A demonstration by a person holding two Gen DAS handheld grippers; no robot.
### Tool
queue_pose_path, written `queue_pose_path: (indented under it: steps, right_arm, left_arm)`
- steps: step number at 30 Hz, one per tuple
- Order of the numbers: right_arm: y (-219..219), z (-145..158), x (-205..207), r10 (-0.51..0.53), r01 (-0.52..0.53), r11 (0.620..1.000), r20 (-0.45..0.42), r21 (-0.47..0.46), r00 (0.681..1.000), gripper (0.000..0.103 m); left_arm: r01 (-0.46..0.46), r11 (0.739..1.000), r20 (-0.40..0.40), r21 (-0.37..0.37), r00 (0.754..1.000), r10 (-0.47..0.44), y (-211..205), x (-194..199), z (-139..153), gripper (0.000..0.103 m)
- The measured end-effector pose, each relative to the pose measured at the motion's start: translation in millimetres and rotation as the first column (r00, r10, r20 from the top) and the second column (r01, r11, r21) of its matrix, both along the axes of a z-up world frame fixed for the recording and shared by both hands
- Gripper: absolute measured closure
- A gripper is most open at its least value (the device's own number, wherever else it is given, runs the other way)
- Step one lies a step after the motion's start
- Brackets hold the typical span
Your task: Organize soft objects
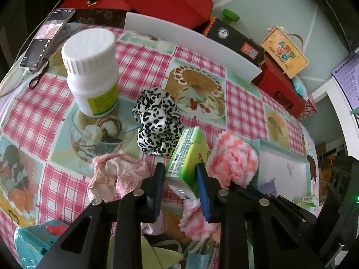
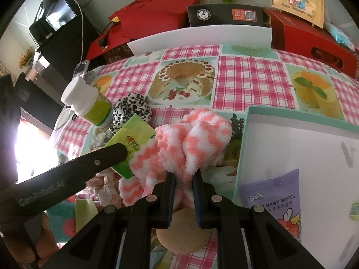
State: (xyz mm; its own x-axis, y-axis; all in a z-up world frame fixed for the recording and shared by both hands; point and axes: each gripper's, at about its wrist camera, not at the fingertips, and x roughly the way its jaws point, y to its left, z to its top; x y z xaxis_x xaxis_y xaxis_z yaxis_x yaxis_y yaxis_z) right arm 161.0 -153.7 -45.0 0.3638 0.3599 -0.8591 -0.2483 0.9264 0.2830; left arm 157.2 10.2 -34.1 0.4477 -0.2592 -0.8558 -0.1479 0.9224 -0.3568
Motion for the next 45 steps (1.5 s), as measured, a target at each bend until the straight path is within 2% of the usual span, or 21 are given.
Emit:
queue_pose_path:
  steps: [15, 25, 34, 45]
  right_arm:
    - [-6.3, 34.3, -10.5, -0.013, 0.009, 0.999, 0.116, 0.039, 0.993, 0.087]
    - [-23.0, 42.3, -11.3, -0.056, 0.049, 0.997, 0.135, 0.053, 0.989, 0.087]
    - [-31.9, 52.5, -15.1, -0.079, 0.07, 0.996, 0.161, 0.063, 0.984, 0.087]
    - [-58.0, 97.2, -31.2, -0.139, 0.117, 0.988, 0.275, 0.097, 0.951, 0.087]
  left_arm:
    - [-0.062, 0.998, 0.089, 0.001, 0.994, 0.061, 17.7, -9.8, 28.5, 0.077]
    - [-0.103, 0.995, 0.122, 0.0, 0.987, 0.102, 29.8, -14.5, 39.9, 0.077]
    - [-0.096, 0.995, 0.161, 0.002, 0.982, 0.094, 26.2, -18.4, 54.2, 0.079]
    - [-0.073, 0.997, 0.264, -0.019, 0.962, 0.075, 18.4, -33.5, 89.6, 0.079]
